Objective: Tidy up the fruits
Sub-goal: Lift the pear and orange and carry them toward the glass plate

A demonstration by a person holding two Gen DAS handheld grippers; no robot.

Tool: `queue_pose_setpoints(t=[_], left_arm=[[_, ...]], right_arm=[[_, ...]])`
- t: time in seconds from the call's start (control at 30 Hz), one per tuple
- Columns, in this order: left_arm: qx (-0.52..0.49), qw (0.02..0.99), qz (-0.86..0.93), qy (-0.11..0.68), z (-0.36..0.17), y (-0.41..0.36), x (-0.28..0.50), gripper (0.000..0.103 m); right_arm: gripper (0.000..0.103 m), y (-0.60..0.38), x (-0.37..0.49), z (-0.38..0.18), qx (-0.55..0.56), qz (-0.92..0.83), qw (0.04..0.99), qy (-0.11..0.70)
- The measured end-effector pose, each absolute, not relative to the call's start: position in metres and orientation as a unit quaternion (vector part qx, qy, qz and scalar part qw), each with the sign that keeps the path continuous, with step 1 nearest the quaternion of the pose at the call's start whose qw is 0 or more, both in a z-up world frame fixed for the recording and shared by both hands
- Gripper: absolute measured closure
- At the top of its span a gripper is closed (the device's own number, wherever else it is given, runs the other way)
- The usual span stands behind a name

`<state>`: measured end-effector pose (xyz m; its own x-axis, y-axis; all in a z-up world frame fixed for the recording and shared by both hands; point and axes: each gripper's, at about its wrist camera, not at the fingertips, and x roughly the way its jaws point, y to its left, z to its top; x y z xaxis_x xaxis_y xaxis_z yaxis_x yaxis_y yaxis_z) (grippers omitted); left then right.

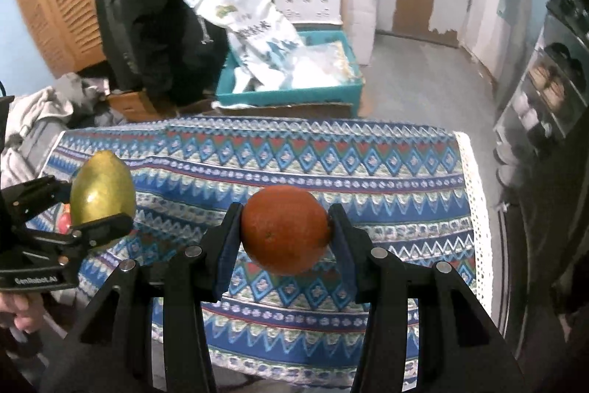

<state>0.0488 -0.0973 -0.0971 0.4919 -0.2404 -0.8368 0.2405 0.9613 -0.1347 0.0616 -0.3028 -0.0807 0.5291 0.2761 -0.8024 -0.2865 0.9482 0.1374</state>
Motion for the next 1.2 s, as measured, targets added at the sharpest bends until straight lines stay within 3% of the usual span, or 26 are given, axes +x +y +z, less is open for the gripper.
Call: queue_pose_setpoints(t=[0.5, 1.2], left_arm=[[-0.018, 0.879, -0.103, 0.465, -0.076, -0.015, 0.007, 0.035], [-0.070, 0.874, -0.036, 0.480, -0.104, 0.088, -0.014, 0.035]], right_arm=[[0.056, -0.231, 0.045, -0.050, -0.034, 0.222, 0.872, 0.435], [0.056, -0.115, 0.050, -0.063, -0.059, 0.297, 0.841, 0.449]])
